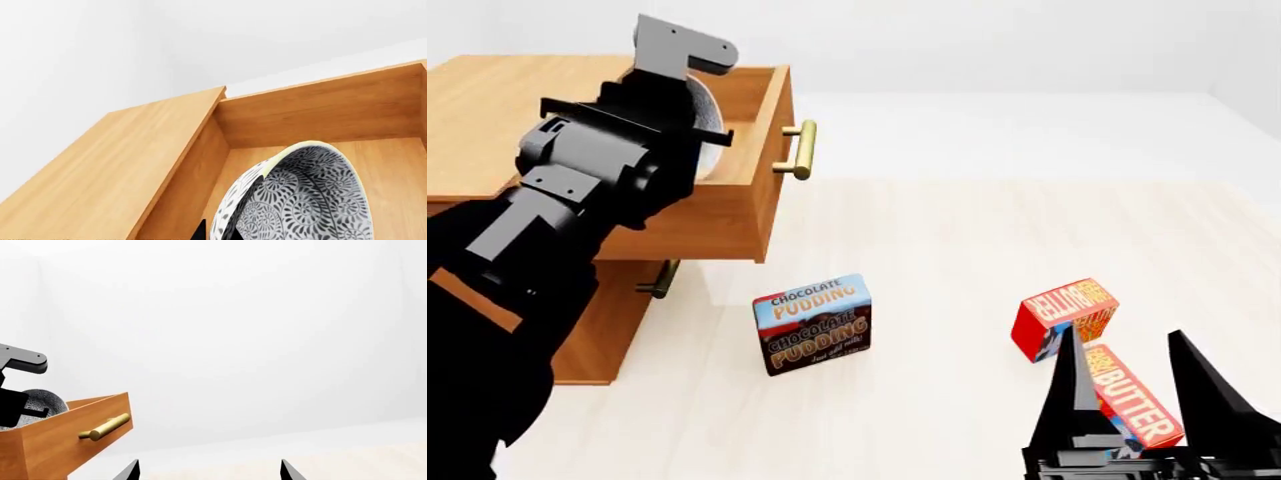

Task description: Put the bowl in the top drawer of the cabinet.

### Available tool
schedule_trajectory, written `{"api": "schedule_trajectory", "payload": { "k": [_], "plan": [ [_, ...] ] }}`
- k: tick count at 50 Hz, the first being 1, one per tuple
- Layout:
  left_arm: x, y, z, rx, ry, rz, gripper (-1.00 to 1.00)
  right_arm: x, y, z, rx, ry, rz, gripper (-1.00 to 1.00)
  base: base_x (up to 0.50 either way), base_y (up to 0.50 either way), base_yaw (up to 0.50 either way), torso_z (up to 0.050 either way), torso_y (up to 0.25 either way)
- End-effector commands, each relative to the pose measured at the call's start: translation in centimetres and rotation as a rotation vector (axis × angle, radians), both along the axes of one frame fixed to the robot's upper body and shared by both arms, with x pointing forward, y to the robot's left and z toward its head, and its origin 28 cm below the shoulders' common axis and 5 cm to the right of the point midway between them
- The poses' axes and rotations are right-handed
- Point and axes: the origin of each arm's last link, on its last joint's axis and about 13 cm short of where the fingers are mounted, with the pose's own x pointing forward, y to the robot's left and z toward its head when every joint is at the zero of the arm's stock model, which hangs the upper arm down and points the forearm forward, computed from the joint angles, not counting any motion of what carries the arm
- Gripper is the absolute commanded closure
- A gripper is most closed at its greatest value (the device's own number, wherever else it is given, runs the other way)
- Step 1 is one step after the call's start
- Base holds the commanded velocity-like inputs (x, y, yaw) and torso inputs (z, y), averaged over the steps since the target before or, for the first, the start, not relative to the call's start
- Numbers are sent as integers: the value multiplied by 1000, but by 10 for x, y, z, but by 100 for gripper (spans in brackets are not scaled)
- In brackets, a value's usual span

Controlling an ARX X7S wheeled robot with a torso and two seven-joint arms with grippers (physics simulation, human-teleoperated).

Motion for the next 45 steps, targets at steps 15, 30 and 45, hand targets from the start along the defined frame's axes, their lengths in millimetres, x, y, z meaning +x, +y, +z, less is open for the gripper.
{"api": "schedule_trajectory", "payload": {
  "k": [15, 30, 45],
  "plan": [
    [-1, 3, 1, 20, 13, 2, 100, 0, 1, -1, -1, 3, 4, -100, 0, 0, 0, 0, 0],
    [-4, 2, 12, 48, -7, 11, -100, 0, 1, -1, -1, 2, 5, -100, 0, 0, 0, 0, 1],
    [-18, -7, 46, 111, -137, -28, -100, 0, 1, -1, -2, 0, 9, -100, 0, 0, 0, 0, 0]
  ]
}}
